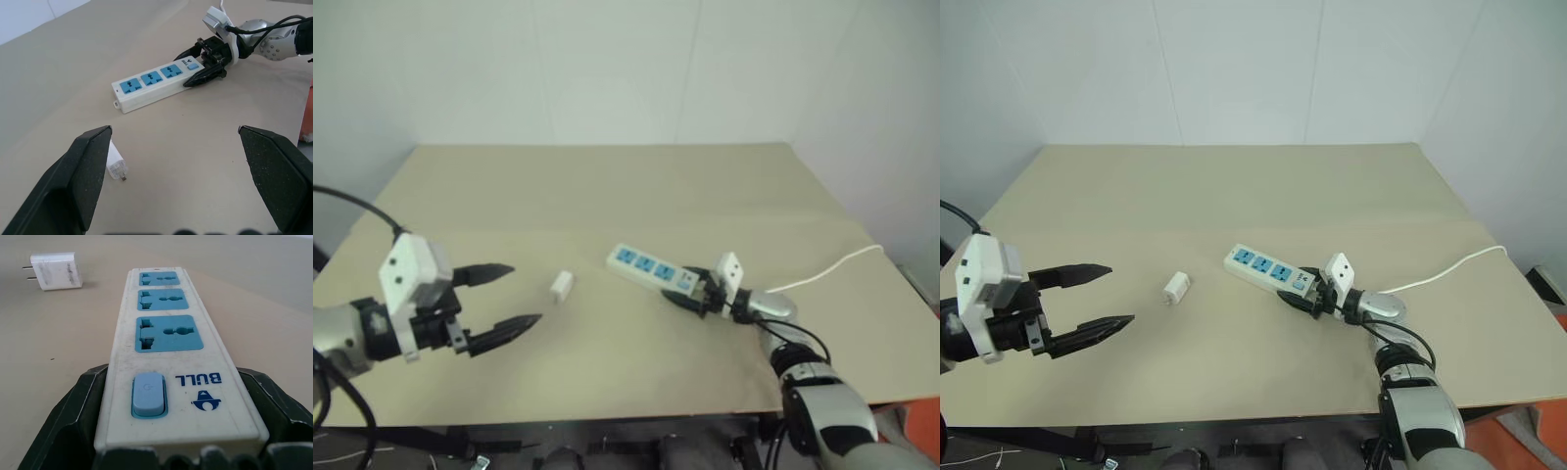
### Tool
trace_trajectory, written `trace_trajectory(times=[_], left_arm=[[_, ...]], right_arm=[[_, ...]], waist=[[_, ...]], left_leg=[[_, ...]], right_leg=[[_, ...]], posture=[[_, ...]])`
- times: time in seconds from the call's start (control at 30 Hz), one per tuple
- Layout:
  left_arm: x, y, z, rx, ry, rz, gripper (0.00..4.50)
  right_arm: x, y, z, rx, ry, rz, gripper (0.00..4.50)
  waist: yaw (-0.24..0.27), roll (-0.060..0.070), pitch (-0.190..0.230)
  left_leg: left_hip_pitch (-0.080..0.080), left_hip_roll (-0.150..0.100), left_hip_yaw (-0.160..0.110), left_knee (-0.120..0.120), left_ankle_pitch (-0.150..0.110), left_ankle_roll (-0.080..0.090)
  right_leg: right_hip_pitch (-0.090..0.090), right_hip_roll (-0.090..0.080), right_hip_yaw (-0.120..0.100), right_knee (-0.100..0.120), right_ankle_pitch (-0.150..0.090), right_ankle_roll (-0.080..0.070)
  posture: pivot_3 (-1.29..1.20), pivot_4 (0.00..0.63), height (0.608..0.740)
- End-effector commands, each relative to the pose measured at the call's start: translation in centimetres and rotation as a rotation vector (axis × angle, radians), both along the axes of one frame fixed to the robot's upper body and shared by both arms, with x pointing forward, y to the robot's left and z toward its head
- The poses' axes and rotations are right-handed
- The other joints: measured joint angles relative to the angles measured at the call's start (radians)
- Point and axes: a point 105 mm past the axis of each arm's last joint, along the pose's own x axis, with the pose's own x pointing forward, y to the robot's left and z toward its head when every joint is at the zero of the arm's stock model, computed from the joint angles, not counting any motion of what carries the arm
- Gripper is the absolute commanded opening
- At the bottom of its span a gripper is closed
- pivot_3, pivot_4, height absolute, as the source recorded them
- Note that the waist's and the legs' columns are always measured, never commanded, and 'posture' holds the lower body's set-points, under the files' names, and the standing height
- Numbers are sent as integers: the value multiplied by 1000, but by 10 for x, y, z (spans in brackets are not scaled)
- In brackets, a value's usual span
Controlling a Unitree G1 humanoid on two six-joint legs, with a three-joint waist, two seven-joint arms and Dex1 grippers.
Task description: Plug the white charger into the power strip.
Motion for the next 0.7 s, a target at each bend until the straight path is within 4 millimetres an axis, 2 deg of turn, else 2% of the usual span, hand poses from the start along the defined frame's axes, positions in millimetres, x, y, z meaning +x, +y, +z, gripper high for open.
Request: trace_trajectory(times=[0.03,0.27,0.4,0.47,0.57,0.7], left_arm=[[1,-1,9,17,-44,-17,4500],[6,1,7,20,-32,-37,4500],[10,12,7,23,-19,-3,4500],[14,18,6,41,-11,16,4500],[22,24,9,55,-4,35,4500],[37,22,21,53,8,55,4500]], right_arm=[[-5,7,-7,-20,9,38,3494],[1,-16,33,-1,-84,61,3494],[0,-33,61,40,-118,87,3494],[-6,-35,70,44,-129,144,3494],[-22,-29,74,13,-126,282,3494],[-44,-17,67,-41,-94,447,3494]], waist=[[-4,0,0],[-5,3,3],[-2,7,6],[-3,8,7],[-4,8,7],[-1,8,7]], left_leg=[[0,0,0,0,0,0],[-2,0,0,-2,0,0],[-9,-1,0,-2,0,0],[-13,-1,0,-2,0,0],[-13,-1,0,-3,0,0],[-13,-1,0,-4,0,0]], right_leg=[[0,0,0,0,0,0],[-3,0,0,0,0,0],[-10,0,0,0,0,0],[-14,0,0,1,1,0],[-15,0,0,1,0,0],[-15,0,0,1,0,1]], posture=[[0,150,740],[0,150,740],[0,150,740],[0,150,740],[0,150,740],[0,150,740]])
